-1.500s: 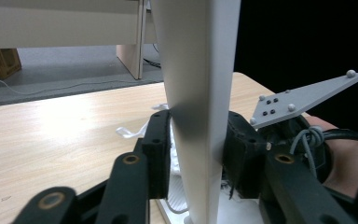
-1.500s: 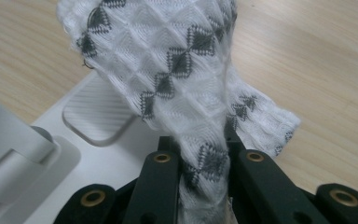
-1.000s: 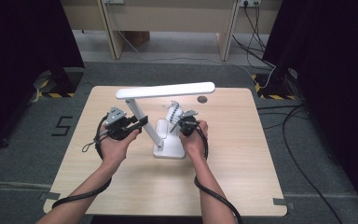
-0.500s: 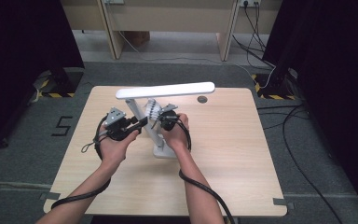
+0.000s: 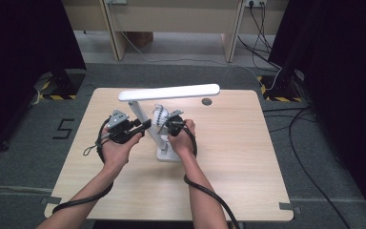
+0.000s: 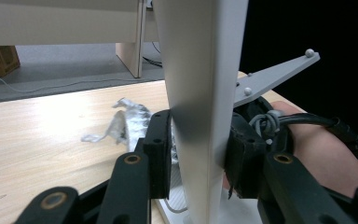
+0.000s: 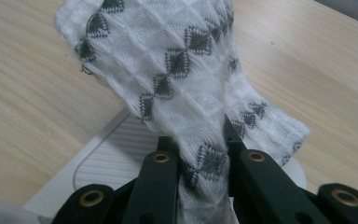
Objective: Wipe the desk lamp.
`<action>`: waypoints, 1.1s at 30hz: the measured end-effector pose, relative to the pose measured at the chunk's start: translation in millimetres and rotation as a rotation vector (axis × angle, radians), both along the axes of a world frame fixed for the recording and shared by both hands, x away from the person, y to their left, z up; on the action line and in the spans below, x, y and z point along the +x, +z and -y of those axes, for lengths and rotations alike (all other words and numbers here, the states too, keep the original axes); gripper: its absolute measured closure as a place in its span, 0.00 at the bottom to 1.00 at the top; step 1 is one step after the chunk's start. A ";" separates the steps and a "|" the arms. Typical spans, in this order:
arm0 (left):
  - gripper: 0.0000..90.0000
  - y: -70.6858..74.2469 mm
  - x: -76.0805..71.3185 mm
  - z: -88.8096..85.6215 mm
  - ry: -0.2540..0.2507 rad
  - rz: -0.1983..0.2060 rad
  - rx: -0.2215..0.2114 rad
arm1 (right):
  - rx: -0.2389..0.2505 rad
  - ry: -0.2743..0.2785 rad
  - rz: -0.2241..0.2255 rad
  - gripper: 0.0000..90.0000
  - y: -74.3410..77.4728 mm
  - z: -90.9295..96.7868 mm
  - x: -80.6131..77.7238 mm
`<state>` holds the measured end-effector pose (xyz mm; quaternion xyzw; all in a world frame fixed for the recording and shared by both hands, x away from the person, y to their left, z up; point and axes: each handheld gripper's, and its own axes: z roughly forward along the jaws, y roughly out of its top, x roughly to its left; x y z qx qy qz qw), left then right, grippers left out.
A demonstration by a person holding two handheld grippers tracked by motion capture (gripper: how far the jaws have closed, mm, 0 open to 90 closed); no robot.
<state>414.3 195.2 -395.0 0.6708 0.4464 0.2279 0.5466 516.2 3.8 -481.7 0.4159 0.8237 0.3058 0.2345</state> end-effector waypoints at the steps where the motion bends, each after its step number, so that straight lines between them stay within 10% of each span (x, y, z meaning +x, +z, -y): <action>1: 0.72 -0.1 -0.1 -0.1 0.000 0.001 0.001 | 0.000 -0.006 -0.001 0.91 -0.2 1.9 -0.6; 33: 0.71 0.3 -2.6 -2.0 -0.006 0.005 -0.003 | -0.041 -0.150 0.023 0.91 -1.9 68.4 -11.6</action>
